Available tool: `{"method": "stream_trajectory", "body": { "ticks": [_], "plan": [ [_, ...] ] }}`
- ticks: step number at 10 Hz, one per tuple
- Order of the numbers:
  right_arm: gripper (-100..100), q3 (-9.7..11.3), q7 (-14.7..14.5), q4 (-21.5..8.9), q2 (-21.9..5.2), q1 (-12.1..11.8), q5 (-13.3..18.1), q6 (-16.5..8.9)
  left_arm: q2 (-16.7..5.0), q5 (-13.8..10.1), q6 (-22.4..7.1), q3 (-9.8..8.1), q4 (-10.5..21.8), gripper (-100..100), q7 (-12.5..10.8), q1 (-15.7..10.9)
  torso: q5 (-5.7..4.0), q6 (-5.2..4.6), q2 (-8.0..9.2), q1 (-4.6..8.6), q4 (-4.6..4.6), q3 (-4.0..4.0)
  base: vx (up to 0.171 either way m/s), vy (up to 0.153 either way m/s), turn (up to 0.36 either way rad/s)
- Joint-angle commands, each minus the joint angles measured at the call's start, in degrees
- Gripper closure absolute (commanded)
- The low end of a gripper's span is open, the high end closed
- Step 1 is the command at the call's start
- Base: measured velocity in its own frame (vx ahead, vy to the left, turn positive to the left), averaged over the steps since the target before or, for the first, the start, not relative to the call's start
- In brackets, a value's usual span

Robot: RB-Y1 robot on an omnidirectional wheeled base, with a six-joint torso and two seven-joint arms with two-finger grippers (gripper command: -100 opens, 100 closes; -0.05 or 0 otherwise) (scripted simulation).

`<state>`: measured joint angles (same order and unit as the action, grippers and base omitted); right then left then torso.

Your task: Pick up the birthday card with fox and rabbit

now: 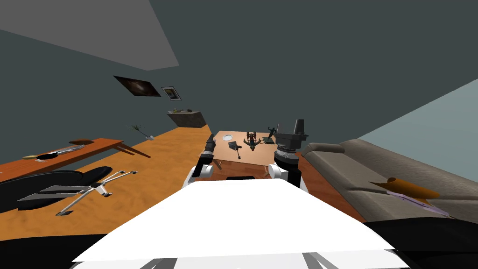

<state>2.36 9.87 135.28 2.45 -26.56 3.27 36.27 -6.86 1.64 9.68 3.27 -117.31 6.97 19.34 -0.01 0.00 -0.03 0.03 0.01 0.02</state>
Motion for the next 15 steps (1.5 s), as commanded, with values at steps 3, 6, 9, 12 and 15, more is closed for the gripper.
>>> {"method": "stream_trajectory", "body": {
  "ticks": [3, 6, 9, 12, 15],
  "plan": [
    [0, 0.0, 0.0, 0.0, 0.0, 0.0, 0.0, 0.0, -0.49, 0.58, -4.05, -0.35, 5.7, -100, -0.16, -3.31, 0.0, 0.02, -0.01, -0.01, 0.0, 0.0, 0.005, -0.005, -0.107],
    [0, 0.0, 0.0, 0.0, 0.0, 0.0, 0.0, 0.0, -0.81, 1.09, -7.22, -0.56, 10.01, -100, -0.21, -5.91, 0.0, 0.01, -0.01, 0.0, 0.0, 0.01, 0.006, -0.005, -0.123],
    [0, 0.0, 0.0, 0.0, 0.0, -0.01, 0.0, 0.0, -1.14, 1.6, -10.42, -0.78, 14.42, -100, -0.28, -8.58, 0.0, 0.03, 0.01, -0.01, 0.0, -0.01, 0.003, -0.005, -0.084],
    [0, 0.0, 0.0, 0.0, 0.0, 0.0, 0.0, 0.0, -1.5, 2.11, -13.61, -1.0, 18.87, -100, -0.34, -11.27, -0.01, 0.01, 0.0, 0.02, 0.0, 0.0, 0.004, -0.005, -0.126],
    [0, 0.0, 0.0, 0.0, 0.0, 0.0, 0.0, 0.0, -1.91, 2.61, -16.75, -1.22, 23.29, -100, -0.41, -13.92, -0.01, 0.02, 0.01, 0.0, 0.0, -0.01, 0.004, -0.005, -0.096]
  ]
}}
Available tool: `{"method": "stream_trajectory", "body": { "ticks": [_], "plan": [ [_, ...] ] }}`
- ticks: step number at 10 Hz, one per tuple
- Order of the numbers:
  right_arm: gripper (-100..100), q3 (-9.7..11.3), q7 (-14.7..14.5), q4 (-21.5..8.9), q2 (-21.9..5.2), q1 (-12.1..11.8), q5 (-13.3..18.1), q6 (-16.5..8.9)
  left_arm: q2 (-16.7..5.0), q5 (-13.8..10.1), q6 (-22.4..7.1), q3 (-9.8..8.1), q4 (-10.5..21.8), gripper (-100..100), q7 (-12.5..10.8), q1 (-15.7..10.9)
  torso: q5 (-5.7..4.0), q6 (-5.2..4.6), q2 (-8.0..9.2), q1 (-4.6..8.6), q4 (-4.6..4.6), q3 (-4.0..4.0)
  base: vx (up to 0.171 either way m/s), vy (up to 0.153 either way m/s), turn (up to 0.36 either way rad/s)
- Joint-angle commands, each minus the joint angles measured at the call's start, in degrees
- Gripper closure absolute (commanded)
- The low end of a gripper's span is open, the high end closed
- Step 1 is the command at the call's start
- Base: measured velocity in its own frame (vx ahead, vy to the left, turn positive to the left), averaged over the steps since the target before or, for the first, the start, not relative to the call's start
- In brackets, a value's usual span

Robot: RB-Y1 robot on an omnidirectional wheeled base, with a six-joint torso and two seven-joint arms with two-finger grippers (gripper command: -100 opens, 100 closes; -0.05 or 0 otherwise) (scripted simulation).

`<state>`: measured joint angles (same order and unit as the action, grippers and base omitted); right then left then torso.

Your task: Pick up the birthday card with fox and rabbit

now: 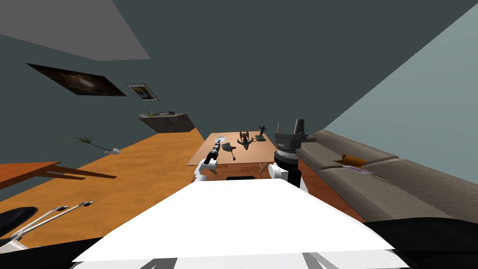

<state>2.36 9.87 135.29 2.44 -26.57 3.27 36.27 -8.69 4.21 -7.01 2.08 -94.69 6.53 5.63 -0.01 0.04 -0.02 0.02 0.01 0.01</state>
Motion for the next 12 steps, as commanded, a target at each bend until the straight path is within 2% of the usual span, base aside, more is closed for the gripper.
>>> {"method": "stream_trajectory", "body": {
  "ticks": [1, 3, 4, 7, 8, 12],
  "plan": [
    [0, 0.0, 0.0, 0.0, 0.0, 0.0, 0.0, 0.0, -0.28, 0.28, -1.6, -0.14, 2.86, -100, -0.01, -1.5, 0.0, 0.0, 0.0, 0.0, 0.0, 0.0, 0.004, -0.004, -0.101],
    [0, 0.0, 0.0, 0.0, 0.0, 0.0, 0.0, 0.0, -0.73, 0.75, -4.58, -0.35, 6.95, -100, -0.08, -4.01, 0.0, -0.01, -0.01, 0.01, 0.0, 0.01, 0.005, -0.006, -0.157],
    [0, 0.0, 0.0, 0.0, 0.0, 0.0, 0.0, 0.0, -0.73, 0.75, -4.58, -0.35, 7.11, -100, -0.08, -4.01, 0.0, -0.02, 0.0, 0.01, 0.0, 0.0, 0.004, -0.001, -0.046],
    [0, 0.0, 0.0, 0.0, 0.0, 0.0, 0.0, 0.0, -1.41, 1.4, -8.72, -0.64, 12.56, -100, -0.18, -7.49, 0.0, -0.01, 0.01, 0.01, 0.0, -0.01, 0.002, -0.005, -0.117],
    [0, 0.0, 0.0, 0.0, 0.0, 0.0, 0.0, 0.0, -1.41, 1.4, -8.72, -0.64, 13.05, -100, -0.18, -7.49, -0.01, -0.01, 0.0, 0.01, 0.0, 0.0, 0.004, -0.002, -0.039],
    [0, 0.0, 0.0, 0.0, 0.0, 0.0, 0.0, 0.0, -2.18, 2.12, -13.35, -0.94, 19.77, -100, -0.29, -11.27, 0.0, 0.0, 0.0, 0.0, 0.0, 0.0, 0.004, -0.004, -0.101]
  ]
}}
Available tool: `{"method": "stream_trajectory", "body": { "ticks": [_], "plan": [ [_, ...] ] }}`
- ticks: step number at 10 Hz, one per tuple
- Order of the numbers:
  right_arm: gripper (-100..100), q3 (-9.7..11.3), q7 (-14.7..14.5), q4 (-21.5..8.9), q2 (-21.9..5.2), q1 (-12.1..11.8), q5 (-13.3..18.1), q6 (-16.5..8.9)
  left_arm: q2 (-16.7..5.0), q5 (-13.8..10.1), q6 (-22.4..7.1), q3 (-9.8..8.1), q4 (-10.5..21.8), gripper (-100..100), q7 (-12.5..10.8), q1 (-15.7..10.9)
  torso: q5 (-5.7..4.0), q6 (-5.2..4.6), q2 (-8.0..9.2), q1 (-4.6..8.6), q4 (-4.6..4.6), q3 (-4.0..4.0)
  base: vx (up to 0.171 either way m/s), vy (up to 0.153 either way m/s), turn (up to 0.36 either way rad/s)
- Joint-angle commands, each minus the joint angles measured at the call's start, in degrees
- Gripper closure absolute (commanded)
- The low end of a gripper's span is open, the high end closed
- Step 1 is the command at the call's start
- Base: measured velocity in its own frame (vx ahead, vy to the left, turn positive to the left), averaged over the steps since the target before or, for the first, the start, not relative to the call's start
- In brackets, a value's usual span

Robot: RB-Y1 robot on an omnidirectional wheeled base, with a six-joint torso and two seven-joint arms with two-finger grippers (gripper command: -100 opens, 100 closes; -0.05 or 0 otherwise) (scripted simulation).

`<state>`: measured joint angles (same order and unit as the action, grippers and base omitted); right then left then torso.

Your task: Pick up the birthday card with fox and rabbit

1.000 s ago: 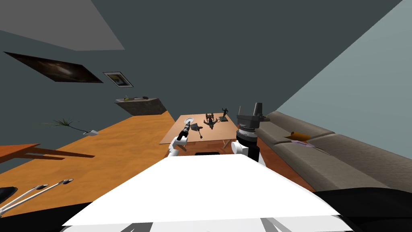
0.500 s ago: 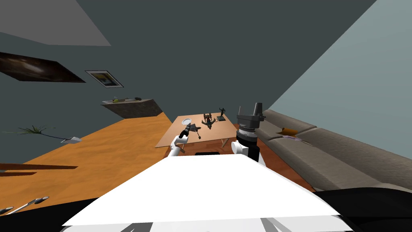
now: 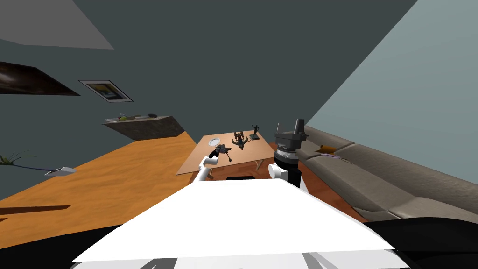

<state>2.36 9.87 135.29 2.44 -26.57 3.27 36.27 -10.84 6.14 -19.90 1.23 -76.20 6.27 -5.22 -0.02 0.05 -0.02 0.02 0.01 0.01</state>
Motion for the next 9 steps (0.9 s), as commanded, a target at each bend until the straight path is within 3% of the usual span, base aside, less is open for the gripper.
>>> {"method": "stream_trajectory", "body": {
  "ticks": [1, 5, 6, 7, 8, 9],
  "plan": [
    [0, 0.0, 0.0, 0.0, 0.0, 0.0, 0.0, 0.0, -0.18, 0.33, -1.4, -0.14, 2.67, -100, -0.04, -1.16, 0.0, 0.0, 0.0, 0.0, 0.0, 0.0, 0.007, -0.003, -0.078],
    [0, 0.0, 0.0, 0.0, 0.0, 0.0, 0.0, 0.0, -0.48, 0.72, -4.07, -0.26, 6.71, -100, -0.09, -2.98, 0.0, 0.01, 0.0, -0.01, 0.0, 0.0, 0.009, -0.002, -0.068],
    [0, 0.0, 0.0, 0.0, 0.0, 0.0, 0.0, 0.0, -0.48, 0.66, -3.48, -0.27, 6.52, -100, -0.1, -2.87, 0.0, 0.02, -0.01, -0.01, 0.0, 0.01, 0.005, 0.0, -0.008],
    [0, 0.0, 0.0, 0.0, 0.0, 0.0, 0.0, 0.0, -0.49, 0.67, -3.51, -0.28, 6.7, 0, -0.11, -2.93, 0.0, 0.03, 0.01, -0.01, 0.0, -0.01, 0.0, 0.0, 0.0],
    [0, 0.0, 0.0, 0.0, 0.0, 0.0, 0.0, 0.0, 0.73, -2.19, -3.57, -2.28, 7.09, -100, 2.75, -3.22, 0.0, 0.02, 0.03, -0.01, -0.01, -0.02, 0.032, -0.015, 0.114],
    [0, 0.0, 0.0, 0.0, 0.0, -0.01, 0.0, 0.0, 0.73, -2.8, -3.57, -2.28, 7.09, -100, 4.02, -3.22, -0.01, 0.04, -0.05, 0.04, 0.01, 0.03, 0.038, -0.022, 0.08]
  ]
}}
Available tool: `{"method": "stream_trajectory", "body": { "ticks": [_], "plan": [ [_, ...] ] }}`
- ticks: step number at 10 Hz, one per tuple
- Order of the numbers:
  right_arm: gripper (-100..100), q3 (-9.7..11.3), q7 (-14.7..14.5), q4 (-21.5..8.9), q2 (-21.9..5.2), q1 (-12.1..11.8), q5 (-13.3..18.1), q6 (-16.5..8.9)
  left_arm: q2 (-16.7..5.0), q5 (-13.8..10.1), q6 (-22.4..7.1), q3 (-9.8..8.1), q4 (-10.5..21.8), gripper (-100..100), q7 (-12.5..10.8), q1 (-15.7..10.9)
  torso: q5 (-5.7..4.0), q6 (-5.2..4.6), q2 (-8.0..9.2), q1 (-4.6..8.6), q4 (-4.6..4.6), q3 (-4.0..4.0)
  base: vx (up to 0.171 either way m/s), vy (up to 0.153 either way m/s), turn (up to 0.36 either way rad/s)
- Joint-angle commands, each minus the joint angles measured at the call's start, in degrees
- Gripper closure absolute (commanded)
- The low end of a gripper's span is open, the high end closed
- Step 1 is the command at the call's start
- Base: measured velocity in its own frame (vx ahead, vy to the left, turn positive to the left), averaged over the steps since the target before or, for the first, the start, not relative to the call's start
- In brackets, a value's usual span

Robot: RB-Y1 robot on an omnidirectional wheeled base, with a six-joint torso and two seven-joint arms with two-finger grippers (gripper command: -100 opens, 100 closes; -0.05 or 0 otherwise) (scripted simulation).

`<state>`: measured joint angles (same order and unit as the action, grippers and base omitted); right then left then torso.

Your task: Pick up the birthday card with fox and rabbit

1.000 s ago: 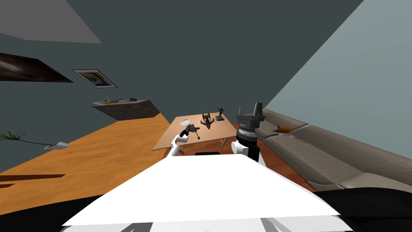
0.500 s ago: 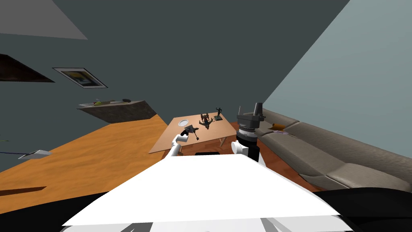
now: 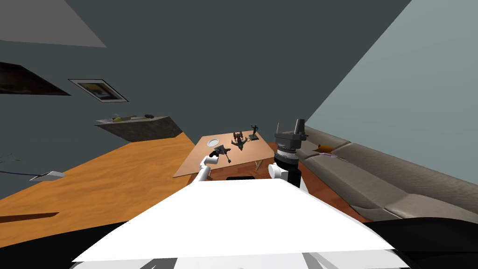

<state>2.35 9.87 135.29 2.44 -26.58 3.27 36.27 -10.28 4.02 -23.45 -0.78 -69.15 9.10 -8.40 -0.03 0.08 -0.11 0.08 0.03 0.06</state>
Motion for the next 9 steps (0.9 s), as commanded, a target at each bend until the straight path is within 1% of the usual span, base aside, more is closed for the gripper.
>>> {"method": "stream_trajectory", "body": {
  "ticks": [1, 2, 3, 5, 6, 7, 8, 9],
  "plan": [
    [0, 0.0, 0.0, 0.0, 0.0, 0.0, 0.0, 0.0, 0.17, -0.68, -0.02, -0.27, 0.05, -100, 2.86, -0.04, 0.0, 0.0, 0.0, 0.0, 0.0, 0.0, 0.018, -0.013, 0.001],
    [0, 0.0, 0.0, 0.0, 0.0, 0.0, 0.0, 0.0, 1.38, -3.37, -0.07, -2.27, 0.46, -100, 4.5, -0.33, 0.0, -0.01, 0.04, -0.02, -0.01, -0.02, 0.026, -0.015, 0.101],
    [0, 0.0, 0.0, 0.0, 0.0, 0.0, 0.0, 0.0, 1.38, -4.15, -0.07, -2.27, 0.46, -100, 6.14, -0.33, 0.0, 0.01, 0.03, -0.02, -0.01, -0.02, 0.03, -0.02, 0.079],
    [0, 0.0, 0.0, 0.0, 0.0, 0.0, 0.0, 0.0, 1.38, -4.15, -0.07, -2.27, 0.46, -100, 9.17, -0.33, 0.0, -0.01, 0.04, -0.02, -0.01, -0.02, 0.012, -0.008, -0.004],
    [0, 0.0, 0.0, 0.0, 0.0, 0.0, 0.0, 0.0, 2.59, -6.97, -0.13, -4.27, 0.87, -100, 10.95, -0.63, 0.01, -0.01, 0.09, -0.05, -0.02, -0.05, 0.026, -0.012, 0.126],
    [0, 0.0, 0.0, 0.0, 0.0, 0.0, 0.0, 0.0, 2.59, -7.62, -0.13, -4.27, 0.87, -100, 12.56, -0.63, 0.01, 0.02, 0.04, -0.04, -0.01, -0.02, 0.03, -0.022, 0.068],
    [0, 0.0, 0.0, 0.0, 0.0, 0.0, 0.0, 0.0, 2.59, -7.62, -0.13, -4.27, 0.87, -100, 14.2, -0.63, 0.0, -0.01, 0.02, 0.0, 0.0, -0.01, 0.015, -0.014, -0.006],
    [0, 0.0, 0.0, 0.0, 0.0, 0.0, 0.0, 0.0, 2.59, -7.62, -0.13, -4.27, 0.87, -100, 15.22, -0.63, 0.0, -0.01, 0.06, -0.02, -0.01, -0.03, 0.0, 0.0, 0.0]
  ]
}}
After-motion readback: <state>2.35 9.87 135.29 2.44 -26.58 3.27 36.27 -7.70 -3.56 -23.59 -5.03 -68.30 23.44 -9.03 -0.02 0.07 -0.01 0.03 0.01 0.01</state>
